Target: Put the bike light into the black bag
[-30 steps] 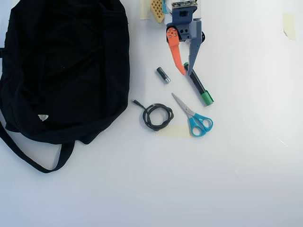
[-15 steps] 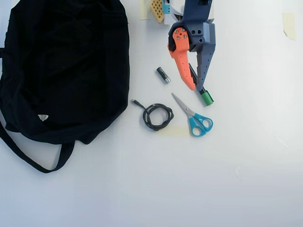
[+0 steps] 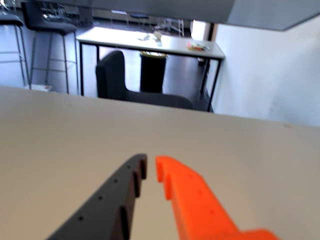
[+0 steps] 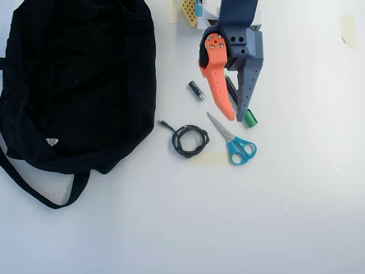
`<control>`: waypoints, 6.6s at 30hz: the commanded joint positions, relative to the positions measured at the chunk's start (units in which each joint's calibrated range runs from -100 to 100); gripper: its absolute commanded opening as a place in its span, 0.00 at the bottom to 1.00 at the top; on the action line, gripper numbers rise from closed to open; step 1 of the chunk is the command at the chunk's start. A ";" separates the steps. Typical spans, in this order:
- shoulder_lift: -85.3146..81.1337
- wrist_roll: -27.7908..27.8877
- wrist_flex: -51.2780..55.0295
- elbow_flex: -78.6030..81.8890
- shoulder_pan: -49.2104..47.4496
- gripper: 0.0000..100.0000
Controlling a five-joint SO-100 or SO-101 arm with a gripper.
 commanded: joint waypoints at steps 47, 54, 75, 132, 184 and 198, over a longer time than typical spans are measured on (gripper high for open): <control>-9.58 -9.84 82.42 -13.81 -22.56 0.02; -16.88 -17.81 81.82 3.35 -29.29 0.02; -19.95 -19.80 71.23 30.57 -33.85 0.03; -19.95 -16.50 49.43 53.57 -30.94 0.21; -23.19 -12.88 54.52 14.76 -9.10 0.02; -21.94 -3.91 43.15 15.03 15.44 0.02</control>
